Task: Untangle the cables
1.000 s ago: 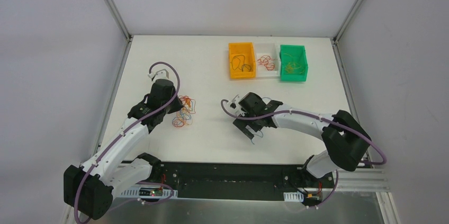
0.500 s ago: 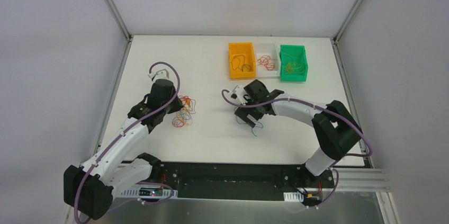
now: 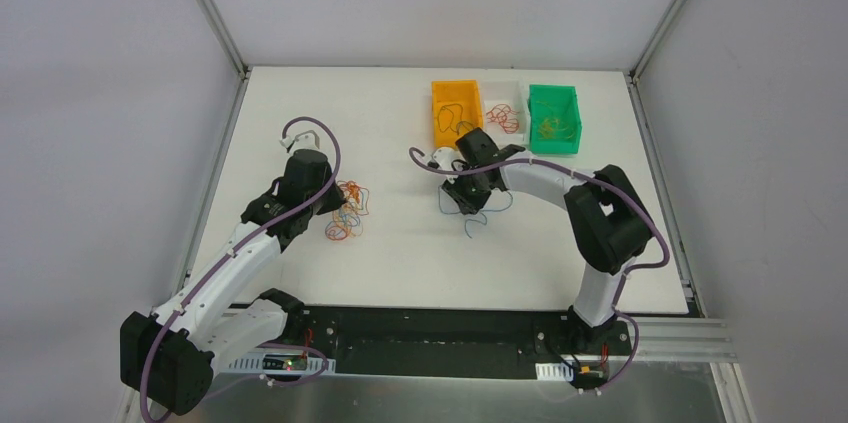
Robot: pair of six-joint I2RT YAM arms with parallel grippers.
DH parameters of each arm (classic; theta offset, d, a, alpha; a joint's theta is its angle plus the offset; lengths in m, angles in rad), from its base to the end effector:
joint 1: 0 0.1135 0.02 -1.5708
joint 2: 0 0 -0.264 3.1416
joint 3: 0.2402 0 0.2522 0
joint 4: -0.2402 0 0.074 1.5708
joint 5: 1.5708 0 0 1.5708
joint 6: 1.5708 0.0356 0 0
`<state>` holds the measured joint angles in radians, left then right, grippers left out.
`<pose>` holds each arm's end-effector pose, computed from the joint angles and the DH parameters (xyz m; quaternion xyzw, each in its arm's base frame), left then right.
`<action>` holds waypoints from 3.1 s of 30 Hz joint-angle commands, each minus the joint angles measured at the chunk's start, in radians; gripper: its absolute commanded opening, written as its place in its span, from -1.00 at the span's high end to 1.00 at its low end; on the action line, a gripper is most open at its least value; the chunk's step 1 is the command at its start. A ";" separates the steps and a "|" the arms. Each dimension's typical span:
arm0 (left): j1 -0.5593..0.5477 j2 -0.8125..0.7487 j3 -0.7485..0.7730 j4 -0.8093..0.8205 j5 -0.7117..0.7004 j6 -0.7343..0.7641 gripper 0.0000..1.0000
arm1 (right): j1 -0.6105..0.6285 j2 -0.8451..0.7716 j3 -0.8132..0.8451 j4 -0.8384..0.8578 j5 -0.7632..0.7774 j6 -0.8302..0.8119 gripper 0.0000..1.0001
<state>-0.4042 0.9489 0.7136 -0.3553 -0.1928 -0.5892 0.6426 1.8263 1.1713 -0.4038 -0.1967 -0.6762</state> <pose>0.1947 -0.0759 0.2686 -0.1262 0.8703 -0.1486 0.4524 0.2927 0.2278 0.1723 -0.6095 0.7457 0.0907 0.2535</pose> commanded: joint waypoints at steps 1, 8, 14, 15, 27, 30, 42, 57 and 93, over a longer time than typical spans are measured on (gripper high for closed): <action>0.007 -0.025 0.013 0.026 -0.034 0.011 1.00 | -0.001 -0.018 0.014 -0.058 -0.079 0.074 0.78; 0.007 -0.024 0.016 0.026 -0.031 0.012 1.00 | -0.018 -0.097 0.130 0.004 -0.088 0.286 1.00; 0.008 -0.029 0.016 0.026 -0.031 0.014 1.00 | -0.083 -0.097 0.266 0.187 -0.213 0.487 1.00; 0.008 -0.031 0.014 0.026 -0.031 0.014 1.00 | -0.092 -0.084 0.296 0.212 -0.226 0.525 1.00; 0.007 -0.075 0.011 -0.003 0.011 0.012 1.00 | -0.240 0.204 0.590 0.509 -0.243 0.793 1.00; 0.007 -0.072 0.011 -0.004 0.013 0.005 1.00 | -0.282 0.320 0.710 0.522 -0.259 0.837 1.00; 0.007 -0.014 0.056 -0.021 0.004 0.011 1.00 | -0.303 0.420 0.751 0.380 0.031 0.668 1.00; 0.007 -0.008 0.051 -0.022 0.017 0.024 1.00 | -0.139 0.442 0.691 0.201 0.437 0.538 1.00; -0.010 0.092 0.096 0.017 0.308 0.033 1.00 | -0.119 -0.201 0.102 0.168 0.364 0.830 -0.39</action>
<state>-0.4049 1.0214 0.7696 -0.3759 0.0189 -0.5755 0.5190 1.7008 1.4189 -0.3141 0.1356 0.0505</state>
